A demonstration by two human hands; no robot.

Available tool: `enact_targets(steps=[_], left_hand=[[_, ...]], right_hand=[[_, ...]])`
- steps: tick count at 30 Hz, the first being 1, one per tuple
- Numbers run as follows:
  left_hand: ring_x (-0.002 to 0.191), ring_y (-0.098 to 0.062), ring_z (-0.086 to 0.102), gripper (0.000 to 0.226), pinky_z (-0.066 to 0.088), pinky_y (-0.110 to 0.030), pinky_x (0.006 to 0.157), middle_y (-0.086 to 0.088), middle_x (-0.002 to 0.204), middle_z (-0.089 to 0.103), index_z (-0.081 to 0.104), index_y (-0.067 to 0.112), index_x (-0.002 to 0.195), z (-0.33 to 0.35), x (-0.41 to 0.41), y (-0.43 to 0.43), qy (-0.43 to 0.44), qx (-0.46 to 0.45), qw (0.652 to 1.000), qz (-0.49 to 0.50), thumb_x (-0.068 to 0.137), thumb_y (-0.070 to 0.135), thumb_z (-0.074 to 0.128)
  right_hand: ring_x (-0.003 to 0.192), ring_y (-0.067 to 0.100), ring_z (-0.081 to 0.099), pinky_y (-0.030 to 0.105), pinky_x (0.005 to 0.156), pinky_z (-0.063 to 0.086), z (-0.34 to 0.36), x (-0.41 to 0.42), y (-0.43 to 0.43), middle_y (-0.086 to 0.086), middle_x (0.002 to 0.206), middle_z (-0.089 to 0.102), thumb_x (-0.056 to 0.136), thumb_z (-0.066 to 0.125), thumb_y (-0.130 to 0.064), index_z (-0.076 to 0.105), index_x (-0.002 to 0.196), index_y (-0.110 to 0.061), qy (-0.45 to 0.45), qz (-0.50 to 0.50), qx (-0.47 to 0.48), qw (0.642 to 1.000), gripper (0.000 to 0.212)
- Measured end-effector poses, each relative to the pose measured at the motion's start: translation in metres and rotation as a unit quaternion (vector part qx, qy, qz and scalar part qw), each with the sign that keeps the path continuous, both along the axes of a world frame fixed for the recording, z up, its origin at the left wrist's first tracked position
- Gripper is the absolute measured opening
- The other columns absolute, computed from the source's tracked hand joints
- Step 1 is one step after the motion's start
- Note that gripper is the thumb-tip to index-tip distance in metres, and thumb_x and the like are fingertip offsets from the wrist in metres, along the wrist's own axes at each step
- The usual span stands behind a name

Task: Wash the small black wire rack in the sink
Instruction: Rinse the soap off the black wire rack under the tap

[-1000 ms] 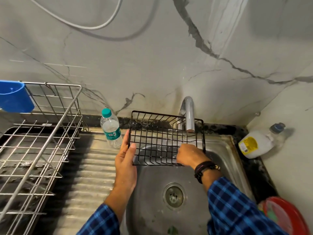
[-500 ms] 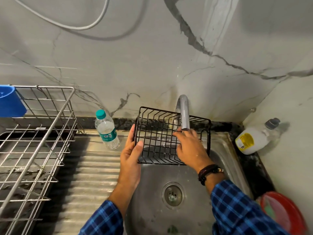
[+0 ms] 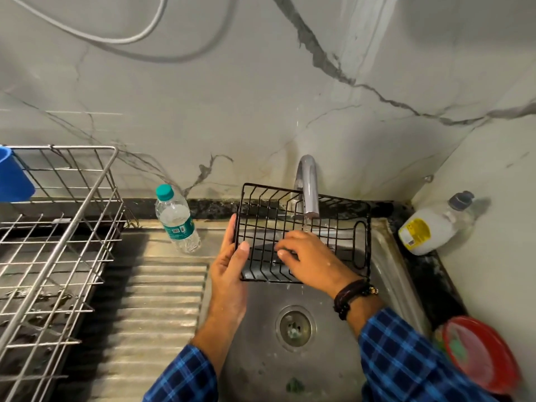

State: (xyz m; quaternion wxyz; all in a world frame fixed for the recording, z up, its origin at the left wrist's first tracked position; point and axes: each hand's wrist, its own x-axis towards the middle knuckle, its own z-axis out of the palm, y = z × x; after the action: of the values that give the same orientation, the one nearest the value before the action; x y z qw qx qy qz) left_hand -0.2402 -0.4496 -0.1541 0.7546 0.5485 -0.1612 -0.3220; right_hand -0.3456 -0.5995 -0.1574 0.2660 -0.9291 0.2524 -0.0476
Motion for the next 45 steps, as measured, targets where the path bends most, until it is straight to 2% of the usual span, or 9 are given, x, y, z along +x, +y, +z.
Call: enact_targets(steps=[5,9,13,17,23,30,36,40,45], left_hand=[[0.131,-0.019,0.059,0.064,0.047,-0.037,0.107,0.003,0.137,0.066,0.037,0.021,0.155,-0.001,-0.004,0.001,0.005,0.004,1.000,-0.028,0.094,0.018,0.056],[0.150,-0.024,0.034,0.074,0.020,-0.057,0.123,-0.007,0.159,0.042,0.042,0.024,0.154,0.005,0.002,0.003,-0.003,-0.010,1.000,-0.005,0.089,0.043,0.071],[0.149,-0.023,0.036,0.073,0.023,-0.057,0.122,-0.005,0.160,0.041,0.039,0.026,0.155,0.012,0.005,-0.001,-0.019,-0.020,0.999,-0.017,0.090,0.040,0.069],[0.144,-0.019,0.043,0.067,0.030,-0.049,0.121,-0.001,0.156,0.047,0.038,0.022,0.155,0.005,0.008,-0.003,-0.006,-0.041,0.999,-0.018,0.092,0.024,0.060],[0.133,-0.013,0.056,0.077,0.049,-0.026,0.103,-0.005,0.148,0.056,0.046,0.011,0.150,-0.007,0.017,0.015,0.025,-0.045,0.999,0.013,0.082,0.031,0.074],[0.125,-0.015,0.063,0.061,0.054,-0.021,0.090,-0.004,0.137,0.066,0.045,0.014,0.150,-0.027,0.000,0.037,0.076,-0.030,0.997,-0.016,0.091,0.014,0.062],[0.129,-0.017,0.059,0.064,0.037,-0.039,0.112,-0.006,0.141,0.062,0.047,0.014,0.149,-0.029,-0.016,0.021,0.115,-0.003,0.993,-0.025,0.088,0.021,0.065],[0.118,-0.023,0.067,0.051,0.046,-0.037,0.101,-0.011,0.122,0.073,0.058,0.003,0.138,-0.024,-0.028,0.003,0.194,-0.003,0.981,-0.011,0.089,0.018,0.059],[0.059,-0.012,0.069,0.036,0.056,-0.023,0.056,-0.002,0.064,0.071,0.065,0.001,0.121,-0.025,-0.035,-0.004,0.222,-0.009,0.975,-0.004,0.089,0.015,0.057]], right_hand=[[0.140,0.019,0.038,0.047,0.114,0.035,0.010,-0.001,-0.001,-0.006,0.149,0.045,0.102,0.035,-0.052,0.051,0.141,-0.030,0.163,0.049,0.027,0.985,0.047],[0.152,0.010,0.013,0.036,0.123,0.012,0.019,-0.013,0.002,-0.012,0.163,0.020,0.103,0.038,-0.050,0.046,0.147,-0.032,0.137,0.049,0.080,0.986,0.048],[0.101,-0.001,0.066,0.031,0.096,0.053,0.015,-0.025,0.001,-0.012,0.115,0.072,0.101,0.046,-0.049,0.077,0.098,-0.026,-0.021,-0.098,0.052,0.994,0.038],[0.082,0.009,0.065,0.031,0.073,0.057,0.010,-0.019,-0.010,-0.007,0.098,0.069,0.100,0.050,-0.038,0.071,0.097,-0.024,-0.027,-0.192,-0.001,0.981,0.025],[0.148,0.033,0.022,0.046,0.111,0.043,0.004,0.005,-0.009,0.012,0.161,0.015,0.099,0.053,-0.027,0.031,0.152,-0.016,0.021,-0.245,-0.014,0.969,0.058],[0.143,0.047,-0.030,0.068,0.114,0.000,-0.001,0.033,0.041,0.014,0.153,-0.042,0.098,0.037,-0.062,-0.021,0.155,-0.021,0.219,-0.125,0.139,0.958,0.091],[0.152,0.027,-0.015,0.055,0.121,0.000,-0.005,0.022,0.041,0.003,0.166,-0.014,0.103,0.045,-0.034,0.007,0.159,-0.025,0.126,-0.038,0.062,0.989,0.068],[0.145,0.013,0.033,0.038,0.119,0.028,0.008,0.013,0.022,-0.009,0.159,0.034,0.103,0.048,-0.029,0.038,0.151,-0.033,0.116,0.057,0.087,0.988,0.050],[0.097,0.017,0.065,0.026,0.073,0.048,0.011,-0.016,-0.021,-0.001,0.103,0.069,0.101,0.050,-0.030,0.070,0.104,-0.022,0.031,-0.251,0.132,0.958,0.022]])
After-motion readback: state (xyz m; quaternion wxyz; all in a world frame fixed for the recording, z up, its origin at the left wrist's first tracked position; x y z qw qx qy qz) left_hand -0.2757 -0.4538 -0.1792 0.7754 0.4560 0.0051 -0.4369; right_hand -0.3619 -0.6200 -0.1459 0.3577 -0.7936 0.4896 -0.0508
